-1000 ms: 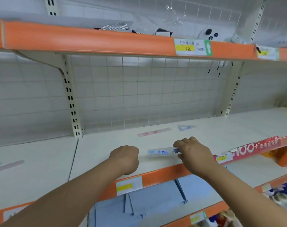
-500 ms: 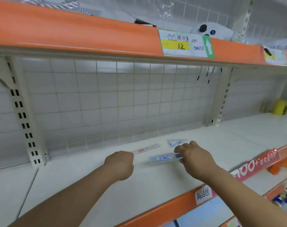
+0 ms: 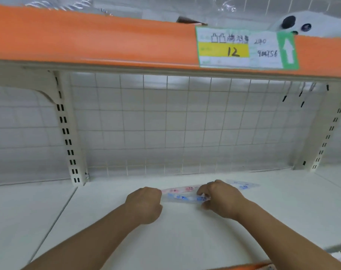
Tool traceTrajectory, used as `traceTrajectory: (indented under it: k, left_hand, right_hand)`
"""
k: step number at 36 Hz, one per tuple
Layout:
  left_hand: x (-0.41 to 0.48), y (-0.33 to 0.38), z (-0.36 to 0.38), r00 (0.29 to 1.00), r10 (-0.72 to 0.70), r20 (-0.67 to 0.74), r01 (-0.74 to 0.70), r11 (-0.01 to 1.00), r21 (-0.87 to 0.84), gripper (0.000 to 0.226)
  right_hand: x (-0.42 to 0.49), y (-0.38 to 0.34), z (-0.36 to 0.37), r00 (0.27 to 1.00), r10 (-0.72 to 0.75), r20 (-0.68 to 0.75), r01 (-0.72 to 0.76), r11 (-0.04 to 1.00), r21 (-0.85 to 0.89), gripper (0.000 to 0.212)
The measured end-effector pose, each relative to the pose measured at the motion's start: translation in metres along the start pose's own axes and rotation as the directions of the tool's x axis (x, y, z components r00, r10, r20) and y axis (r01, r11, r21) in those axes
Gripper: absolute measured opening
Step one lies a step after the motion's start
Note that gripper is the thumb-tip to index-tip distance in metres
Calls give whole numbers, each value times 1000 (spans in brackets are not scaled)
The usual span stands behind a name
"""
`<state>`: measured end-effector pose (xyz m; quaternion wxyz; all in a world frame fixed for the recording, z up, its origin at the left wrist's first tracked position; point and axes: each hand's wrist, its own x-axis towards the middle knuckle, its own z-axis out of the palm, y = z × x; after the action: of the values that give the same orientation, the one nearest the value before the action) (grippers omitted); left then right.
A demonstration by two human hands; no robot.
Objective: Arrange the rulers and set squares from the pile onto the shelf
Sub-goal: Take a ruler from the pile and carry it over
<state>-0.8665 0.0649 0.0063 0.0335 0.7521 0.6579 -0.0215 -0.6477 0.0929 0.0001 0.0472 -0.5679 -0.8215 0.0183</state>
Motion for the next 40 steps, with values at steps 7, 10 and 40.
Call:
traceTrajectory:
  k: [7,10,40]
  left_hand:
    - [-16,8,1,995,-96,9,96,995,-4,26]
    - [-22,14,3,990,-141,25,141,990,-8,25]
    - [-51,45,14,951,-308,-20,308,951,-15,25]
  right_hand:
    - [8,14,4,990,-130,64,128,991,35,36]
    - [10,21,7,983,-164,76,159,985,73,30]
    - [-5,17,22,969,-243,-43,243,970,-13,26]
